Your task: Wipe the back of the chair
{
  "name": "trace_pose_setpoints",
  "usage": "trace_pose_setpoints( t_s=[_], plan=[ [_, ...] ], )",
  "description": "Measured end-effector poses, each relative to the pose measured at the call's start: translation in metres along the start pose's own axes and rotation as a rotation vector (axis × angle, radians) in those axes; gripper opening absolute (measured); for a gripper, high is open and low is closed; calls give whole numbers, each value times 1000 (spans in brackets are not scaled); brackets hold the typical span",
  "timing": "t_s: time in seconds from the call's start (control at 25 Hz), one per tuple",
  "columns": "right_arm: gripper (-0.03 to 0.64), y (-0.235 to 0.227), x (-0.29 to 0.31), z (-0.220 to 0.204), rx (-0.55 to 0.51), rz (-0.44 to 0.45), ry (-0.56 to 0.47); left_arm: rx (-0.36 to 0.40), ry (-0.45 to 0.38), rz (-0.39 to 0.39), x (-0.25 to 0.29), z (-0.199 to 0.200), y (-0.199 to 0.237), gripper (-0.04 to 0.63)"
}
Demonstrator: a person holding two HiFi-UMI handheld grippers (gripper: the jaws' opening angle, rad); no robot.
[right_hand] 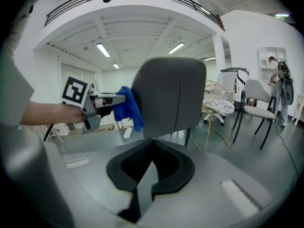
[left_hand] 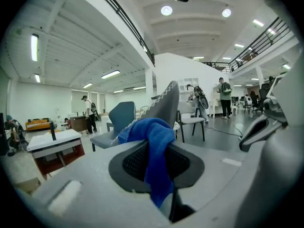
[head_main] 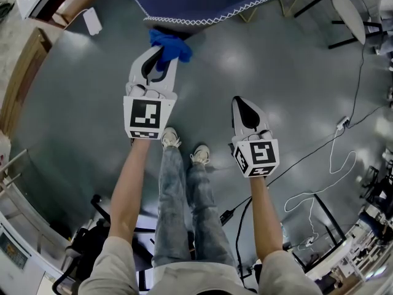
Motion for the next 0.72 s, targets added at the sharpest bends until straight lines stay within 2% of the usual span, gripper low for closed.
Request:
trace_pose_setpoints(
  t_s=[0.16, 0.28, 0.4, 0.72],
  plan=[
    [0, 1, -2, -2, 3, 2, 5, 16, -81, -33, 0, 46, -14, 64],
    [0, 2, -3, -3, 5, 2, 5, 21, -103, -38, 4, 61, -19, 64],
    [0, 1, -3, -4, 7, 0, 8, 22, -119, -26, 10, 55, -20, 64],
    [0, -2, 1, -6, 1, 4, 19, 89, -103, -20, 23, 26, -20, 64]
  ],
)
Point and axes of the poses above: the fingertips, and each gripper's own axes: x forward along the fingers, y to its left, z out of its top, the point moved 3 cm from there along -x, backward along the fingers, and after that the axes turned 7 degrees about z, right-handed, at the moved point
